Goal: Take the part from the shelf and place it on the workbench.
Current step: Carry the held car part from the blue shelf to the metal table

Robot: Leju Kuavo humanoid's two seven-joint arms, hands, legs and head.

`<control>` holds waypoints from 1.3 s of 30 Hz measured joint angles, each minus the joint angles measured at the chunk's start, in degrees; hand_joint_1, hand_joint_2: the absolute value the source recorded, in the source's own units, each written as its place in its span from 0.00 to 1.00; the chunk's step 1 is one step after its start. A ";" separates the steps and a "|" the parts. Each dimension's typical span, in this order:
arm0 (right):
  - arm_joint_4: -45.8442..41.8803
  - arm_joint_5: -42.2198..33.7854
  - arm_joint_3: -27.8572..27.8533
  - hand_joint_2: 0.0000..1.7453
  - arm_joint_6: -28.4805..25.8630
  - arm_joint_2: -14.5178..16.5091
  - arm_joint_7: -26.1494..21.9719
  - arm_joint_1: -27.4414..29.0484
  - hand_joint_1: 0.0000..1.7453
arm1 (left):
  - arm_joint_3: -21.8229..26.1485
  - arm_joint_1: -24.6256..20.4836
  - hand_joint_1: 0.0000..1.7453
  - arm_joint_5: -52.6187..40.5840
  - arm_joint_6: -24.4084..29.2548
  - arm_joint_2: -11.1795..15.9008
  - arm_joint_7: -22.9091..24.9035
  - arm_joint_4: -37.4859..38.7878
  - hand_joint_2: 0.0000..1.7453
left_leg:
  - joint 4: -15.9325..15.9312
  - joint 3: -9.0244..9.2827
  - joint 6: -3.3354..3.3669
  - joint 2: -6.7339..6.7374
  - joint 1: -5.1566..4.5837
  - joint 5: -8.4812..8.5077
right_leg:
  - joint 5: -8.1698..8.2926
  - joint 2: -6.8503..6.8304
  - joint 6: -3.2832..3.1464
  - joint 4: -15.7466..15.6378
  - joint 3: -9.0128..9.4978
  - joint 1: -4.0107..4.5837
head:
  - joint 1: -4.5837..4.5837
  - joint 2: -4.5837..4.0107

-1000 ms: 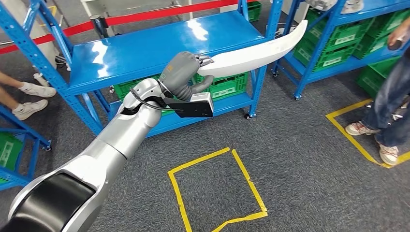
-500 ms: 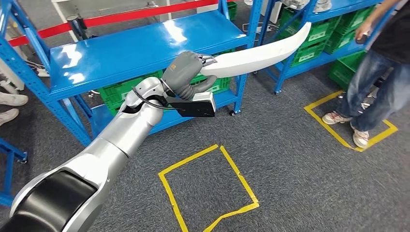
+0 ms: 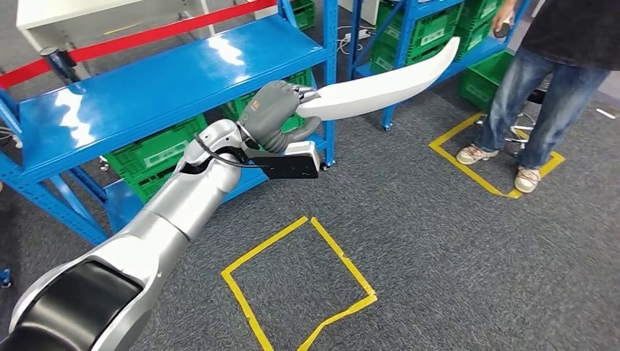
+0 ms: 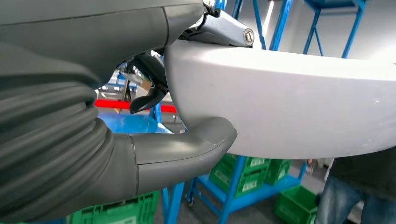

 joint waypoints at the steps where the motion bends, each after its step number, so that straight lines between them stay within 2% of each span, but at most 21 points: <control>1: 0.00 -0.01 0.00 0.00 -0.03 0.00 0.02 0.09 0.00 | 0.00 0.24 1.00 0.04 0.01 0.16 -0.10 0.16 1.00 | -0.03 -0.02 0.08 -0.09 0.02 0.74 | 0.05 0.56 0.04 0.01 -0.02 0.00 | -0.09 0.00; 3: 0.00 -0.01 0.00 0.00 -0.09 0.00 0.02 0.17 0.00 | 0.00 0.33 1.00 0.08 0.02 0.32 -0.22 0.34 1.00 | -6.21 2.84 0.43 -0.98 0.08 4.59 | 0.19 1.63 0.24 0.04 -0.03 -0.02 | -0.32 0.00; 4: 0.00 -0.02 0.00 0.00 -0.10 0.01 0.02 0.13 0.00 | 0.00 0.25 1.00 0.12 0.05 0.36 -0.27 0.38 1.00 | -10.11 4.67 0.64 -2.15 0.11 6.10 | 0.29 2.06 0.44 0.04 -0.08 0.00 | -0.40 0.00; 6: 0.00 -0.03 0.00 0.00 -0.12 0.02 0.03 0.00 0.00 | 0.00 0.16 1.00 0.19 0.15 0.39 -0.37 0.39 1.00 | -15.03 7.01 0.97 -3.97 0.07 7.51 | 0.63 2.96 1.06 -0.01 -0.39 -0.07 | -0.47 0.00; 7: 0.00 -0.05 -0.01 0.00 -0.14 0.02 0.12 0.01 0.00 | 0.00 0.22 1.00 0.22 0.22 0.41 -0.40 0.40 1.00 | -15.57 7.24 1.14 -4.21 -0.06 7.39 | 0.86 3.39 1.47 -0.12 -0.57 -0.16 | -0.47 0.00; 9: 0.00 -0.08 -0.04 0.00 -0.20 -0.01 0.50 0.20 0.00 | 0.00 0.34 1.00 0.21 0.38 0.26 -0.50 0.37 1.00 | -16.02 7.34 1.79 -3.37 -0.11 7.86 | 1.24 4.03 2.25 -0.44 -0.78 -0.42 | -0.49 0.00; 11: 0.00 -0.06 -0.09 0.00 -0.26 -0.09 0.71 0.29 0.00 | 0.00 0.37 1.00 0.05 0.68 0.04 -0.58 0.23 1.00 | -16.65 7.45 2.65 -2.30 0.15 8.40 | 0.08 2.57 2.75 1.27 -1.77 -0.19 | -0.19 0.00; 14: 0.00 0.10 -0.11 0.00 -0.50 -0.34 0.17 0.06 0.00 | 0.00 0.76 1.00 -0.26 1.07 0.35 -0.61 0.05 1.00 | -16.89 7.32 3.26 -0.36 0.05 8.60 | -5.07 -0.48 3.02 11.54 -6.58 0.10 | 0.45 0.00; 16: 0.00 0.13 -0.13 0.00 -0.84 -0.62 -0.27 0.10 0.00 | -0.01 1.26 1.00 -0.50 1.19 0.72 -0.57 0.06 1.00 | -16.76 7.15 3.33 0.90 -0.07 8.54 | -6.12 -0.96 3.03 15.47 -8.12 0.10 | 0.52 0.00; 17: 0.00 0.14 -0.14 0.00 -1.05 -0.81 -0.40 0.14 0.00 | -0.01 1.41 1.00 -0.60 1.24 0.86 -0.55 0.05 1.00 | -16.65 7.06 3.29 1.45 -0.08 8.52 | -5.16 -1.16 2.95 14.06 -7.14 0.10 | 0.56 0.00; 19: -0.01 0.28 -0.17 0.00 -1.44 -1.29 -0.65 0.13 0.00 | -0.02 1.50 1.00 -0.66 1.35 1.17 -0.54 -0.01 1.00 | -16.30 6.92 3.05 2.45 -0.16 8.35 | -2.37 -2.44 2.58 6.49 -2.67 0.23 | 0.62 0.00; 21: -0.03 0.47 -0.17 0.00 -1.72 -1.74 -0.96 0.01 0.00 | -0.02 1.52 1.00 -0.69 1.54 1.78 -0.60 -0.08 1.00 | -15.97 6.82 2.52 3.26 -0.44 8.05 | -0.98 -3.62 1.98 0.76 0.54 0.55 | 0.61 0.00; 24: -0.04 0.51 -0.19 0.00 -1.96 -2.20 -1.16 0.11 0.00 | -0.02 1.69 1.00 -0.82 1.79 2.41 -0.77 -0.08 1.00 | -16.01 6.87 1.66 4.16 -0.65 7.80 | -0.79 -2.90 1.14 -0.22 0.83 0.69 | 0.49 0.00; 26: -0.05 0.43 -0.28 0.00 -2.02 -2.49 -1.10 0.17 0.00 | -0.03 1.78 1.00 -1.03 1.87 2.59 -0.79 -0.05 1.00 | -14.55 6.25 0.98 3.13 -0.45 6.62 | -0.53 -2.20 0.54 -0.47 0.86 0.42 | 0.36 0.00; 29: -0.07 0.05 -0.62 0.00 -2.08 -3.04 -0.39 -0.04 0.00 | -0.04 2.36 1.00 -1.35 1.92 2.98 -0.70 0.23 1.00 | -4.99 2.06 0.19 0.41 -0.04 1.66 | -0.35 -1.10 0.06 -0.59 0.87 0.17 | 0.04 0.00; 31: -0.07 -0.09 -0.88 0.00 -2.09 -3.38 -0.03 -0.02 0.00 | -0.05 3.20 1.00 -1.44 1.93 3.17 -0.60 0.56 1.00 | -0.04 -0.32 0.05 0.04 0.08 0.36 | -0.36 -0.01 0.02 -0.55 0.84 0.14 | -0.08 0.00; 32: -0.07 -0.11 -0.97 0.00 -2.09 -3.53 0.02 0.03 0.00 | -0.06 3.53 1.00 -1.46 1.93 3.22 -0.57 0.67 1.00 | -0.56 -0.16 0.11 -0.06 0.12 1.32 | -0.35 0.59 0.04 -0.50 0.84 0.13 | -0.15 0.00; 33: -0.07 -0.13 -1.02 0.00 -2.09 -3.66 0.03 0.07 0.00 | -0.07 3.70 1.00 -1.47 1.95 3.25 -0.56 0.71 1.00 | -3.24 1.03 0.24 -0.30 0.17 3.19 | -0.35 1.18 0.08 -0.44 0.85 0.11 | -0.22 0.00; 35: -0.07 -0.17 -1.10 0.00 -2.16 -3.87 0.15 0.02 0.00 | -0.07 3.68 1.00 -1.47 1.98 3.33 -0.55 0.75 1.00 | -11.08 4.65 0.54 -1.93 0.32 6.81 | -0.35 2.25 0.39 -0.27 0.73 0.11 | -0.33 0.00; 37: -0.09 -0.27 -1.23 0.00 -2.42 -4.20 0.74 -0.09 0.00 | -0.08 3.67 1.00 -1.49 2.01 3.46 -0.51 0.86 1.00 | -15.25 6.62 0.83 -3.25 0.32 7.86 | -0.14 3.22 1.11 -0.24 0.34 0.05 | -0.35 0.00; 39: -0.11 -0.65 -1.45 0.00 -2.80 -4.70 1.70 0.06 0.00 | -0.10 3.75 1.00 -1.57 2.02 3.61 -0.39 1.07 1.00 | -15.72 6.80 1.41 -2.82 0.11 7.80 | 0.24 4.17 2.00 -0.48 0.05 -0.16 | -0.36 0.00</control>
